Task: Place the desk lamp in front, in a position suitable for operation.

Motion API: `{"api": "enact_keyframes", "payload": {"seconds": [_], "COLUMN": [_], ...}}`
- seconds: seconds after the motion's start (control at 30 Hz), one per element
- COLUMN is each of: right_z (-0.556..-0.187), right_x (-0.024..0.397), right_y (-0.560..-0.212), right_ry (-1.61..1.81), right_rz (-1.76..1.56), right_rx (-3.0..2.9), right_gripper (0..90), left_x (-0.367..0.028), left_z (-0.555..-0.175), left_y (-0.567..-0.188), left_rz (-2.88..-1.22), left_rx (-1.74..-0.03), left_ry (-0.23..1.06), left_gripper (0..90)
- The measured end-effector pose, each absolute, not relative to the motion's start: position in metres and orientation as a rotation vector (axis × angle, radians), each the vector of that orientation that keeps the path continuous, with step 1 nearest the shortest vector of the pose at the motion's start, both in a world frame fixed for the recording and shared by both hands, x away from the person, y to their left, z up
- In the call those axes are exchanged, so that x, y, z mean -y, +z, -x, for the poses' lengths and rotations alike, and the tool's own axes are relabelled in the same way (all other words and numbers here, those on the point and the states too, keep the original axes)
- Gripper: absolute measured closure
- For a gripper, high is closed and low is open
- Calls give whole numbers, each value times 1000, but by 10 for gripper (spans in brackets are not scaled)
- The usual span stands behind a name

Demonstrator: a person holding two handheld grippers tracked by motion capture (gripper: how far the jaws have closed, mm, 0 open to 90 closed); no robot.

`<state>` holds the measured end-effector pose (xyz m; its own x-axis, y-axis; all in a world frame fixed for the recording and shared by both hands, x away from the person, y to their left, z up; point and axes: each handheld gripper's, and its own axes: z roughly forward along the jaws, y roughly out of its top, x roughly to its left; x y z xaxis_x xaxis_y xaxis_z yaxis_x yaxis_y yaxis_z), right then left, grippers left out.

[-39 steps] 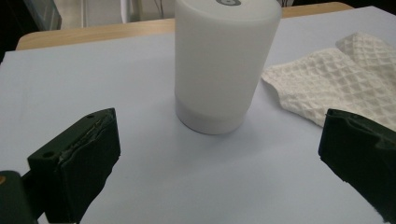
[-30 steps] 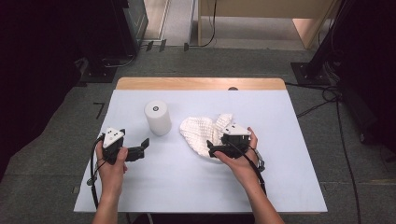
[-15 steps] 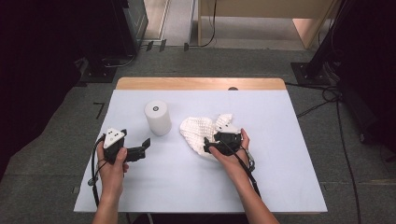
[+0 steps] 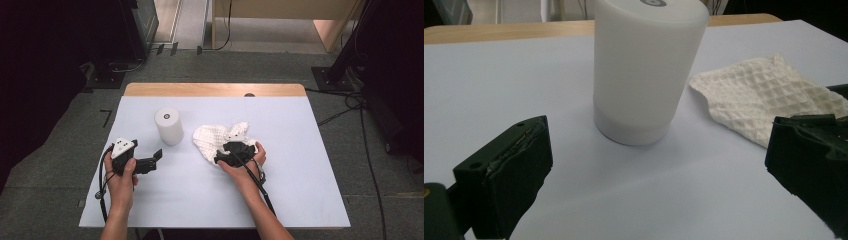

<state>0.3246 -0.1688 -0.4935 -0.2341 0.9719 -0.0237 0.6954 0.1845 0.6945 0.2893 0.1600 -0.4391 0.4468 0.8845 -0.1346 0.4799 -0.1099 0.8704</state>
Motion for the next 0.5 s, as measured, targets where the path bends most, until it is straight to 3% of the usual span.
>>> {"api": "enact_keyframes", "payload": {"seconds": [0.13,0.23,0.3,0.37,0.5], "right_z": [-324,-322,-323,-322,-314], "right_x": [170,173,179,186,203], "right_y": [-495,-492,-489,-486,-473], "right_ry": [804,865,880,926,965], "right_rz": [-1590,-1545,-1562,-1575,-1558], "right_rx": [-2011,-2051,-2055,-2040,-1962], "right_gripper": [188,550,678,735,751], "left_x": [-161,-161,-160,-160,-161], "left_z": [-289,-289,-289,-289,-289], "left_y": [-439,-439,-439,-439,-440], "left_rz": [-1754,-1756,-1756,-1759,-1756], "left_rx": [-1184,-1184,-1182,-1179,-1180], "left_ry": [529,526,525,526,522], "left_gripper": [0,0,0,0,0]}}
